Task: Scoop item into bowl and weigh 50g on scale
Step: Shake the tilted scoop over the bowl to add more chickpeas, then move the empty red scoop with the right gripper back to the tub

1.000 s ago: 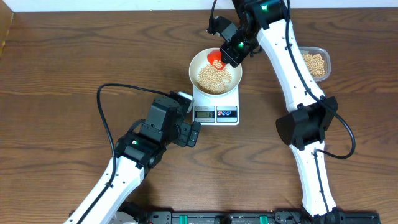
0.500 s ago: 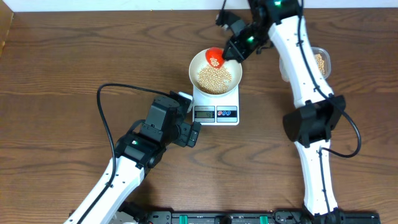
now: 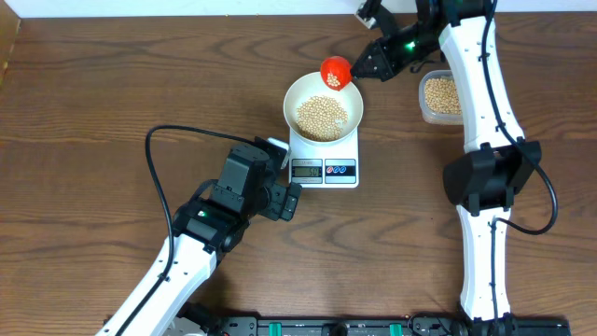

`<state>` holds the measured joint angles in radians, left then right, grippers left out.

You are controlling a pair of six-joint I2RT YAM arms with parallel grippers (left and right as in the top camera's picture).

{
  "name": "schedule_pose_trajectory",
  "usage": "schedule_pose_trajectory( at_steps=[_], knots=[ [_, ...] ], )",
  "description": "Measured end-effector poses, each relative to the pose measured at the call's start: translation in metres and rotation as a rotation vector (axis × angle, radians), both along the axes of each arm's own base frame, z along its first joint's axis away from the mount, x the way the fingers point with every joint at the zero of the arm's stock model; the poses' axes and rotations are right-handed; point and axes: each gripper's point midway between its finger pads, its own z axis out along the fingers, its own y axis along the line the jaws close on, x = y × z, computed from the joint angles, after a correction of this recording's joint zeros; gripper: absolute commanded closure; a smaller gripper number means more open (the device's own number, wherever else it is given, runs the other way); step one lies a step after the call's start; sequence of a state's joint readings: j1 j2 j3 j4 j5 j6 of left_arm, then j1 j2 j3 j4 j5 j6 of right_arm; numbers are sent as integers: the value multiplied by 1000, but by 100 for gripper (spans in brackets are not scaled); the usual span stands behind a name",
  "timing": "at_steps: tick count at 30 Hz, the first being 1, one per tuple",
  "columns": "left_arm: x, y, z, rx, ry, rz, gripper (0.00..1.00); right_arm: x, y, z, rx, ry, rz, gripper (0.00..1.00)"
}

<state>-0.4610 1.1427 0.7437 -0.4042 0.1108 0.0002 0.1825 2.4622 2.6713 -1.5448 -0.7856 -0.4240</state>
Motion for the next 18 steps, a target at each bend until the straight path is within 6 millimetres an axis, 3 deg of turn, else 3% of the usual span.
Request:
schedule_pose_trajectory(
  at_steps=[18],
  knots=[
    [0, 0, 0, 0, 0, 0, 7, 1, -8, 9, 71, 25, -17, 99]
  ],
)
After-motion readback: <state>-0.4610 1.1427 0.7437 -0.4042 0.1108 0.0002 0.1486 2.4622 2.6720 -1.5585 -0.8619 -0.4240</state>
